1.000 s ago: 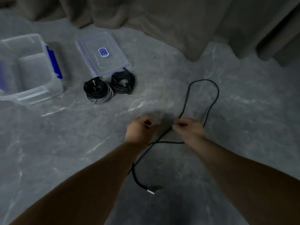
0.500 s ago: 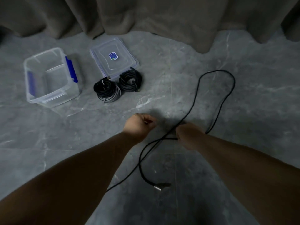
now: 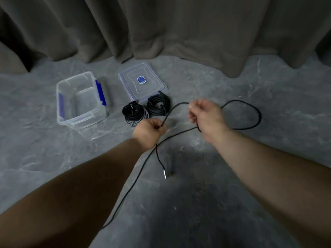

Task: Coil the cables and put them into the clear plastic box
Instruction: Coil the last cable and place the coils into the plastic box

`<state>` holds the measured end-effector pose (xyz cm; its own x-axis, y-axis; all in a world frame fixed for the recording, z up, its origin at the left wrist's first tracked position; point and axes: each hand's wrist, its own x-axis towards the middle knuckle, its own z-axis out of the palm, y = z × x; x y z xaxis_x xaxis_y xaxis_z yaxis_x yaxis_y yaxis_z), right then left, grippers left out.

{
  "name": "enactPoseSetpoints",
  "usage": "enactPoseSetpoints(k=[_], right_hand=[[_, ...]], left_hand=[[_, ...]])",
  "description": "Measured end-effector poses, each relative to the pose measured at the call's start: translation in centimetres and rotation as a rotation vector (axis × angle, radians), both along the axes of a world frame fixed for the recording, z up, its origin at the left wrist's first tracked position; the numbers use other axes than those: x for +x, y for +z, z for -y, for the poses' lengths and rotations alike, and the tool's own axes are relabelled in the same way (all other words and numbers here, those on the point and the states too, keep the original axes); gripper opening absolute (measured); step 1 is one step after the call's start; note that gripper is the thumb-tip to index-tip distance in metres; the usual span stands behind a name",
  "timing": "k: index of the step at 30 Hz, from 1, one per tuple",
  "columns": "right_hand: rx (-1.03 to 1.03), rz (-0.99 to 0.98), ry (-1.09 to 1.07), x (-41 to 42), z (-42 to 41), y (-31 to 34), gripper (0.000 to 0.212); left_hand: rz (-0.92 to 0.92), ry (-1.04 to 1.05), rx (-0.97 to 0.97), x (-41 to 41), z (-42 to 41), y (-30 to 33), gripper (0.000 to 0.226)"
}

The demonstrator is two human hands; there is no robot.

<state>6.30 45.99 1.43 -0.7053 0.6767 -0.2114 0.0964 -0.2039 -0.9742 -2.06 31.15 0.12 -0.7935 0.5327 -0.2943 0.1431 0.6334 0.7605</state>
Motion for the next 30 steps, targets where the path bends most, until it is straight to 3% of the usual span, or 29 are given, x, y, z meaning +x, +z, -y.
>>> enactPoseSetpoints(k=[3, 5, 7, 11, 16, 20, 24, 27, 30], right_hand=[[-0.132, -0.054, -0.249, -1.4, -1.4, 2.5, 0.027], [-0.112, -0.047, -0.302, -2.2, -1.5, 3.7, 0.026], [-0.016, -0.005, -0.293, -3.0, -0.9, 4.3, 0.026], [0.376, 0.201, -0.168, -4.7, 0.9, 4.5, 0.023], [0.598, 0.277, -0.31, -8.2, 2.5, 7.0, 0.011], [0.648, 0.28, -0.356, -10.3, 1.4, 9.2, 0.017], [0.668, 0.409, -0.013, -11.5, 3.5, 10.1, 0.012], [0.499, 0.257, 0.07, -13.1, 5.9, 10.6, 0.005], [0.357, 0.108, 0.119, -14.6, 8.2, 11.8, 0.028]], left_hand=[[0.196, 0.064, 0.094, -1.7, 1.3, 1.1, 0.02], [0.313, 0.079, 0.185, -3.1, 1.8, 2.2, 0.02], [0.429, 0.154, 0.344, -4.5, 1.9, 3.3, 0.019], [0.658, 0.353, 0.665, -7.2, 2.4, 5.9, 0.017], [0.838, 0.399, 0.792, -9.1, 4.3, 7.6, 0.024], [0.887, 0.397, 0.804, -9.4, 4.7, 7.4, 0.016], [0.793, 0.443, 0.89, -10.5, 4.6, 9.6, 0.014], [0.639, 0.406, 0.811, -10.3, 4.9, 11.8, 0.017], [0.569, 0.429, 0.75, -9.6, 6.3, 13.0, 0.021]])
